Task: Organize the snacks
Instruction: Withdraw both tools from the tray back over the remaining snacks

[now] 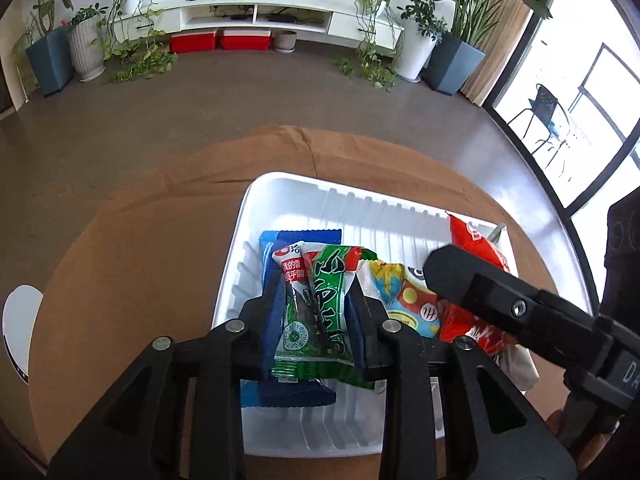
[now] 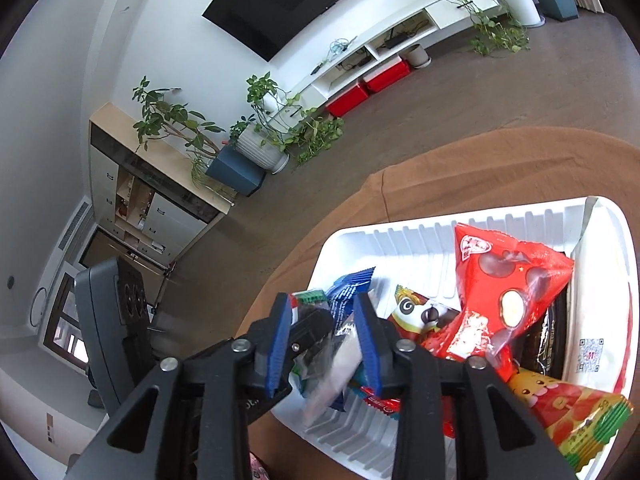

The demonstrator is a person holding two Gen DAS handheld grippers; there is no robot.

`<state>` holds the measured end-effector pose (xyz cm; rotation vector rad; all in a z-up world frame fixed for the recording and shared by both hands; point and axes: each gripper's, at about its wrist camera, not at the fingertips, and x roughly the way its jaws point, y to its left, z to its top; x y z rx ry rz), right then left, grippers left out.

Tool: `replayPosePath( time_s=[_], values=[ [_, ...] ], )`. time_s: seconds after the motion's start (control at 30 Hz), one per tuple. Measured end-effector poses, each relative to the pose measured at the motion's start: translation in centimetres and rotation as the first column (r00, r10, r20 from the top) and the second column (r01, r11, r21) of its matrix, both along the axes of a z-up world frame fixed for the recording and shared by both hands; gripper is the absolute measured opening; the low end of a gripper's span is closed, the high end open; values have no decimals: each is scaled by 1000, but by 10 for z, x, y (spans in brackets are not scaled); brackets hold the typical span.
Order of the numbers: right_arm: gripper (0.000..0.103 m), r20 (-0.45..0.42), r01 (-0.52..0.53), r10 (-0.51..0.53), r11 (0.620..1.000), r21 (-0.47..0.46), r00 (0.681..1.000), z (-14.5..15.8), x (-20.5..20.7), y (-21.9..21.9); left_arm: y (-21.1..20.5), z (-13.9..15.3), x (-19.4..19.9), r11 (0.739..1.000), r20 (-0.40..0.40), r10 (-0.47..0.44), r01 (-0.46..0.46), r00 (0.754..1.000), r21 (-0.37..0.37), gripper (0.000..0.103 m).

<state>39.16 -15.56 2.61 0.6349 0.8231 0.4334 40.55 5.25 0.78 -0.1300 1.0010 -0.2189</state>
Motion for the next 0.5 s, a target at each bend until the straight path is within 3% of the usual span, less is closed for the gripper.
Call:
replayPosePath(
  time_s=[0.2,0.5],
  values=[
    [40,20,-9,8,1000,30,1000,3,-16,-4,7,8,-8,1000,19,18,-18,1000,-14,41],
    [46,82,-23,22,1000,18,996,24,-53,-12,13,24,-28,999,44,38,-37,998,-30,42]
  ],
)
